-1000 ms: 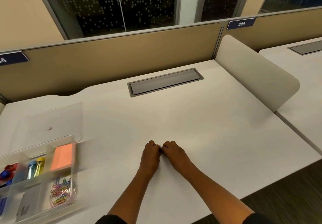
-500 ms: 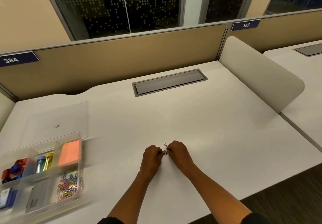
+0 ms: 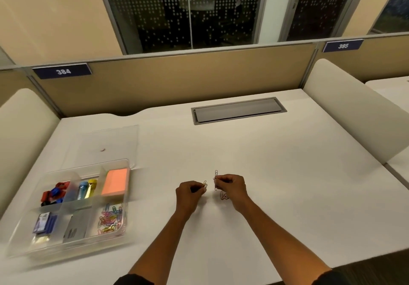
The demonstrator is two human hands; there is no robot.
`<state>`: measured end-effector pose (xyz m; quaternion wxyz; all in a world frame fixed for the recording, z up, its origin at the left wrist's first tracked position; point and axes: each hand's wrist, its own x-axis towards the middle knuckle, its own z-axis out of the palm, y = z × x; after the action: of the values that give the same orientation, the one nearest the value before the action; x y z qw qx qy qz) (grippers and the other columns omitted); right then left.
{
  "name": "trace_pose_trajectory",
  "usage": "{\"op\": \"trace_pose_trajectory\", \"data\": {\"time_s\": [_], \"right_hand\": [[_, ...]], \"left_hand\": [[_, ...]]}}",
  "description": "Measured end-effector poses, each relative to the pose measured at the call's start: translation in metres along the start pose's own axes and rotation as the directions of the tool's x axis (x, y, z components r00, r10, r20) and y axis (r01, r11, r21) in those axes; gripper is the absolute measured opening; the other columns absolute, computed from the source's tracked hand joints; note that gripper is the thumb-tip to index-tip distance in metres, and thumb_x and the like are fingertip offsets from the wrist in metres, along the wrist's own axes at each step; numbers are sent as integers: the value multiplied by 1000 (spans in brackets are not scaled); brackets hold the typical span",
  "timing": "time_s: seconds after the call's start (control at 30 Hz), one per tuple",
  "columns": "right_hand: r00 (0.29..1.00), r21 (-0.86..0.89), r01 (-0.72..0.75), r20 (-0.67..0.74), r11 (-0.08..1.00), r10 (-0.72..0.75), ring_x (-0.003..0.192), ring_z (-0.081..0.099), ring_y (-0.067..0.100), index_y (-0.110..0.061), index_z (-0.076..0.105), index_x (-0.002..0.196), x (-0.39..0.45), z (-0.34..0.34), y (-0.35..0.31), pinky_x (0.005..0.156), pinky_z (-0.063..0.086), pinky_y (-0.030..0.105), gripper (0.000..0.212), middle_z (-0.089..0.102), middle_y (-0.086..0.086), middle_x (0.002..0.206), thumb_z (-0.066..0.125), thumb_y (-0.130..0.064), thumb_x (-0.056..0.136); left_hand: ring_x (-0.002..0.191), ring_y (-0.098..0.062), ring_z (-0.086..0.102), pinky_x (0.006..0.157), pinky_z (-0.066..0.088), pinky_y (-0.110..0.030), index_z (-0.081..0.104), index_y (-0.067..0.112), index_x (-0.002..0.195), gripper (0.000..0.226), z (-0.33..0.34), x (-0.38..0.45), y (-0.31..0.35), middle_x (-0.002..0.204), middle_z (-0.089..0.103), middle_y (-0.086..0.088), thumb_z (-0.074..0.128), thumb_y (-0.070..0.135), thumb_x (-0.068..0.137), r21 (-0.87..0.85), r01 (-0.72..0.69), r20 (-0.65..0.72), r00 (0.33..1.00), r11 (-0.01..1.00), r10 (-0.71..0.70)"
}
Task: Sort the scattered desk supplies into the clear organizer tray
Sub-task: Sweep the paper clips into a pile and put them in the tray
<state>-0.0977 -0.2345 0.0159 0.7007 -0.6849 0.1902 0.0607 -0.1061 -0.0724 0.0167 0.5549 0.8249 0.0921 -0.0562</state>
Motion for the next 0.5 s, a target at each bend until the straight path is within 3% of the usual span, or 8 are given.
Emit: {"op": "trace_pose_trajectory", "data": {"time_s": [0.17, 0.5], "right_hand": [[984, 87, 5, 175, 996, -21, 80, 69, 25, -5, 74, 90, -4, 48, -11, 82, 57, 34, 14, 73, 13, 88, 75, -2, 76], [883, 39, 48, 465, 998, -60, 82, 70, 26, -1, 74, 92, -36, 165, -19, 82, 57, 35, 15, 73, 16, 89, 74, -1, 77]], "left_hand": [[68, -14, 67, 68, 54, -30, 74, 17, 76, 4, -42, -2, 2, 70, 72, 4, 75, 14, 76, -59, -33, -97, 995, 998, 27], [70, -18, 68, 65, 55, -25, 74, 12, 87, 8, -153, -31, -26, 77, 72, -2, 74, 10, 79, -92, -16, -396, 918, 996, -22]]}}
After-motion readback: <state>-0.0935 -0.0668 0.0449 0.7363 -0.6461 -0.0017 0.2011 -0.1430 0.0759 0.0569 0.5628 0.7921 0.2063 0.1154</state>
